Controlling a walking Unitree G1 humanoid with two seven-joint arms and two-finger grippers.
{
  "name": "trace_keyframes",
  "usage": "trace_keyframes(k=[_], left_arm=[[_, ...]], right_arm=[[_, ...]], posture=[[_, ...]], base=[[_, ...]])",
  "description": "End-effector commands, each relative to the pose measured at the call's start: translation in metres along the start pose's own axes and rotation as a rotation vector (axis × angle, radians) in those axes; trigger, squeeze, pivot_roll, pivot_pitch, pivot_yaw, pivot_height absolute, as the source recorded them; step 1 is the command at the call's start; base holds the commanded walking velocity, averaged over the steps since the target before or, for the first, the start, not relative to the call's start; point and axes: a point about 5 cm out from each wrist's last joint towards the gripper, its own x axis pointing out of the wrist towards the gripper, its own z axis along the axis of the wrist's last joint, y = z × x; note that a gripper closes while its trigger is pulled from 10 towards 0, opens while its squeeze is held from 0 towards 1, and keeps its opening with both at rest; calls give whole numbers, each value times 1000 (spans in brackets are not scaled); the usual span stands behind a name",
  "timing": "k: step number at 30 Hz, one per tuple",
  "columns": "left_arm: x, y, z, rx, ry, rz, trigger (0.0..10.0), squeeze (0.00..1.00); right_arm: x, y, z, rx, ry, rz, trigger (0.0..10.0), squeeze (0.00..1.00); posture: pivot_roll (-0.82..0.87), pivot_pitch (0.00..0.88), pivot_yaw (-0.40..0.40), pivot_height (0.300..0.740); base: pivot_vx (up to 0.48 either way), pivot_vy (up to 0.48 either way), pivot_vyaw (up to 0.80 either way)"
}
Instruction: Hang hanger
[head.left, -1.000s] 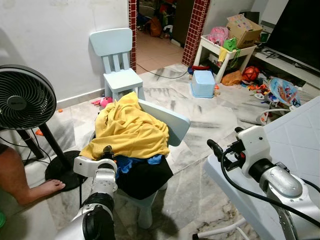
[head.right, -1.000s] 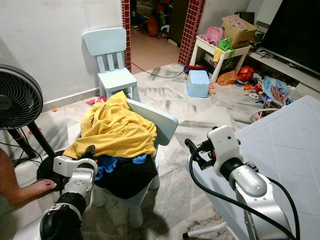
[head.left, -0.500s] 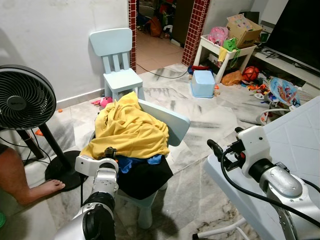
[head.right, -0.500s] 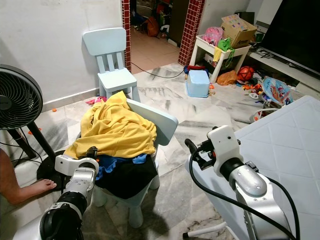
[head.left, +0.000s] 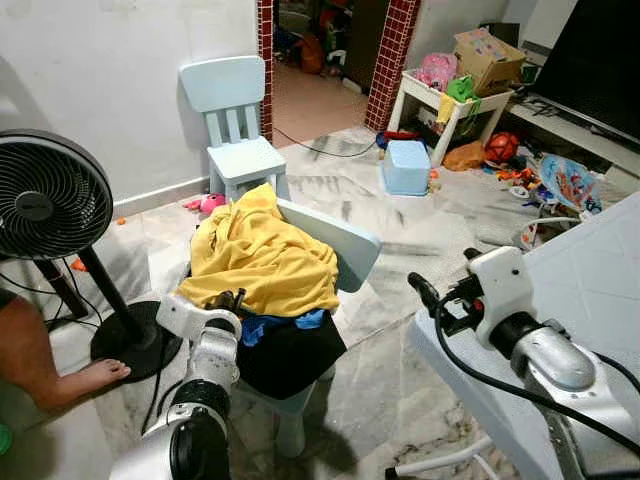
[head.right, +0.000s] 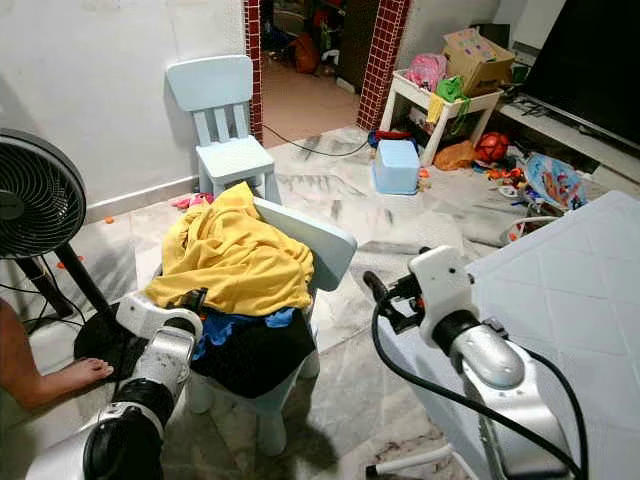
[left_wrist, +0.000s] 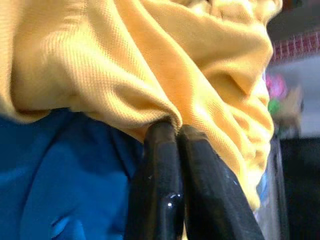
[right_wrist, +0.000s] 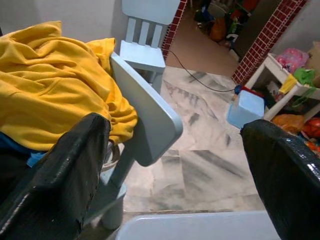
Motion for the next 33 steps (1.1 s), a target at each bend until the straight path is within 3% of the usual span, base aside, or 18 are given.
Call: trace_keyframes(k=[1, 5, 8, 9, 10, 12, 13, 15, 16, 22, 33], left_arm=[[-3, 0, -5, 92, 49, -23, 0, 0], [-15, 7, -4, 211, 68, -56, 0, 0], [-31, 12, 3, 337, 32, -82, 0, 0], [-35, 12, 4, 363, 26, -95, 0, 0], [-45, 11, 7, 445, 10, -121, 0, 0], [-50, 9, 8, 493, -4, -140, 0, 0], [-63, 4, 10, 571, -39, -190, 0, 0], [-68, 2, 10, 583, -48, -202, 0, 0], [-75, -1, 11, 640, -73, -229, 0, 0], [-85, -4, 11, 677, -65, -263, 0, 0], [-92, -12, 12, 652, -71, -275, 0, 0]], right_arm=[[3, -2, 1, -5, -6, -18, 10000, 0], [8, 0, 0, 9, -13, -24, 10000, 0], [12, 2, -2, 20, -16, -25, 10000, 0], [13, 3, -3, 21, -16, -25, 10000, 0], [15, 4, -4, 27, -18, -25, 10000, 0], [17, 5, -4, 30, -18, -24, 10000, 0], [20, 6, -5, 35, -20, -21, 10000, 0], [21, 7, -5, 36, -21, -20, 10000, 0], [24, 9, -5, 40, -24, -13, 10000, 0], [31, 10, -4, 45, -36, -5, 10000, 0], [34, 10, -4, 51, -53, -3, 10000, 0]], posture=[[-215, 0, -40, 740], [-178, 0, -27, 740], [-154, 0, -22, 740], [-150, 0, -21, 740], [-138, 0, -21, 740], [-130, 0, -21, 740], [-113, 0, -26, 740], [-110, 0, -26, 740], [-97, 0, -31, 740], [-85, 0, -33, 740], [-83, 0, -30, 740]], base=[[0, 0, 0], [0, 0, 0], [0, 0, 0], [0, 0, 0], [0, 0, 0], [0, 0, 0], [0, 0, 0], [0, 0, 0], [0, 0, 0], [0, 0, 0], [55, 0, 0]])
